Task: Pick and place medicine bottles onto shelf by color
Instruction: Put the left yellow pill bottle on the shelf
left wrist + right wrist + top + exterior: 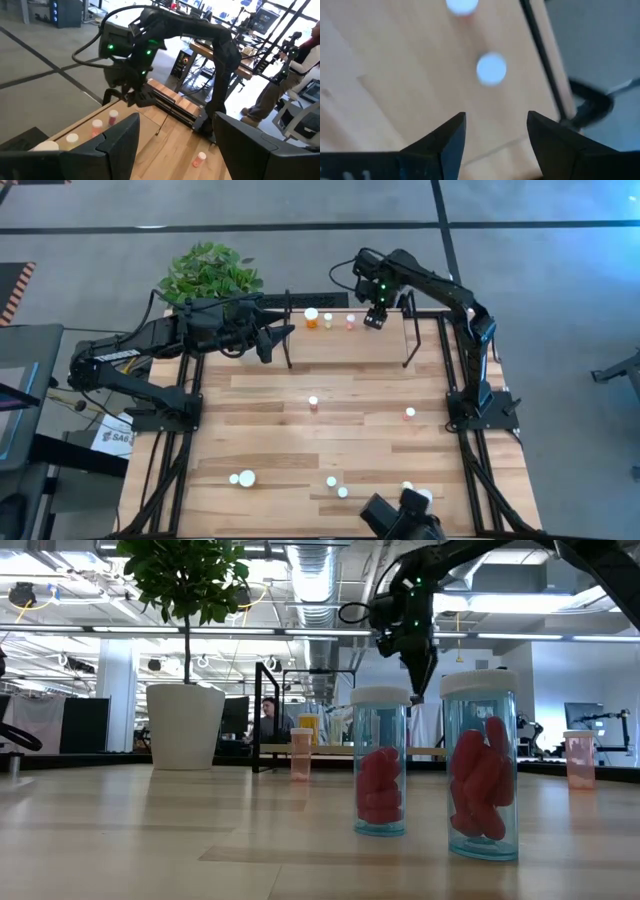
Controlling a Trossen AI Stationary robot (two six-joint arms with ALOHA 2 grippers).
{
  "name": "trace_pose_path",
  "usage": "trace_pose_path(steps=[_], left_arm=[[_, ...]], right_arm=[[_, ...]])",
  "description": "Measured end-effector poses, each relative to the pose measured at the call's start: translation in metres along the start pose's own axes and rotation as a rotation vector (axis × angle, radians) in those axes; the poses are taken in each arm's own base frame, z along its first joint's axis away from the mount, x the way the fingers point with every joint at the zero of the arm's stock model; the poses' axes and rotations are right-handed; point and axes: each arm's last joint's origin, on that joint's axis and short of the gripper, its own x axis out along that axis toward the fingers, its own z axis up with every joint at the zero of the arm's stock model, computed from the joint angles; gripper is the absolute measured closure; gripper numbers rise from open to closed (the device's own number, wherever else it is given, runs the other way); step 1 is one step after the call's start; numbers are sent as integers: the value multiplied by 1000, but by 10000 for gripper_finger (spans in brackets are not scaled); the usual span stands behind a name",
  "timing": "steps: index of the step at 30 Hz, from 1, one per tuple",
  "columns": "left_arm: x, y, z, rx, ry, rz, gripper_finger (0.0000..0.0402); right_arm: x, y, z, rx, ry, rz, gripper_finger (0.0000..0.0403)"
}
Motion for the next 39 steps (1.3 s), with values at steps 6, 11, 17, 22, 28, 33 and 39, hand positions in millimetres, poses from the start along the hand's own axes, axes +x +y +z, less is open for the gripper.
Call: trace_pose_path(steps=[6,11,17,22,28,33,39], left_arm=[[0,1,-3,-6,29,4,164],[0,3,-9,-55,111,2,164],[-3,5,-21,-117,235,16,164],[-4,-3,-31,-132,305,-1,164],[-4,-23,-57,-105,521,-80,164],[-19,-25,-81,-82,799,-70,164],[-59,-22,-109,179,1135,36,164]], right_arm=[[-16,11,-12,76,82,19,177],[-48,27,-26,129,-3,3,179],[-102,60,-59,183,-171,8,179],[-140,94,-90,215,-296,55,178],[-170,139,-127,226,-399,135,178],[-183,175,-152,237,-449,179,178],[-187,210,-168,226,-493,164,178]])
